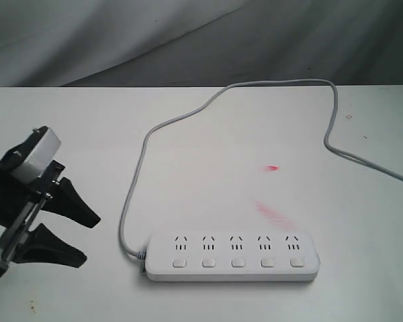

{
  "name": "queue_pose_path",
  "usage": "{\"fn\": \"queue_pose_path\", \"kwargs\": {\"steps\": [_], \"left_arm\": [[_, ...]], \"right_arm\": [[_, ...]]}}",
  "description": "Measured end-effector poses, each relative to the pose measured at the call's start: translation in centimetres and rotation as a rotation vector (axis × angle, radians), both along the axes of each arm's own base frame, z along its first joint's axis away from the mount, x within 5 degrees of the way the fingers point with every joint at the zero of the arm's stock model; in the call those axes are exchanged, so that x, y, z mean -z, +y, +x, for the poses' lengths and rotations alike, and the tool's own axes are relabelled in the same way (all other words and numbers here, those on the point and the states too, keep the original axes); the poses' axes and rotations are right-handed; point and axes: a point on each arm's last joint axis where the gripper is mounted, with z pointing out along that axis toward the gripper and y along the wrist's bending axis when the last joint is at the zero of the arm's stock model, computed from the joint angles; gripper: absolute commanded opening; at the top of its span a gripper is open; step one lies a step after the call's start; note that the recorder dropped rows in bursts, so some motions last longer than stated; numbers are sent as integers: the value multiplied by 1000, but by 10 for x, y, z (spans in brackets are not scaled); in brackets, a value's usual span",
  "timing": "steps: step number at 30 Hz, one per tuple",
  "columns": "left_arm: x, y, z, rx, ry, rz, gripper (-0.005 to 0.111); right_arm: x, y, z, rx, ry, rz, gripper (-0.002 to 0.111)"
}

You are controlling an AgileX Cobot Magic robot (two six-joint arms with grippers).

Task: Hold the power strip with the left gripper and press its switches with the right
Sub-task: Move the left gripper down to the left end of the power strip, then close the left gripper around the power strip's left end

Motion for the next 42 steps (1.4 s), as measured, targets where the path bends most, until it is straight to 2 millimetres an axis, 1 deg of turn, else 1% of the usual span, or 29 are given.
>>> {"fn": "queue_pose_path", "kwargs": {"steps": [4,6,8,10,13,17,19,22,27,32,42], "left_arm": [[18,-18,11,-32,-20,51,73],[27,-29,14,-23,-35,90,73],[32,-41,15,6,-43,108,73],[33,-51,18,31,-63,120,73],[29,-63,25,32,-105,120,73],[19,-78,35,12,-146,79,73],[20,-81,35,18,-140,75,73],[31,-83,34,35,-105,78,73],[33,-84,34,37,-100,80,73],[42,-84,34,44,-75,88,73],[42,-84,33,54,-69,86,74]], "right_arm": [[0,0,0,0,0,0,0],[0,0,0,0,0,0,0],[0,0,0,0,0,0,0],[0,0,0,0,0,0,0],[0,0,0,0,0,0,0],[0,0,0,0,0,0,0],[0,0,0,0,0,0,0],[0,0,0,0,0,0,0],[0,0,0,0,0,0,0],[0,0,0,0,0,0,0],[0,0,0,0,0,0,0]]}}
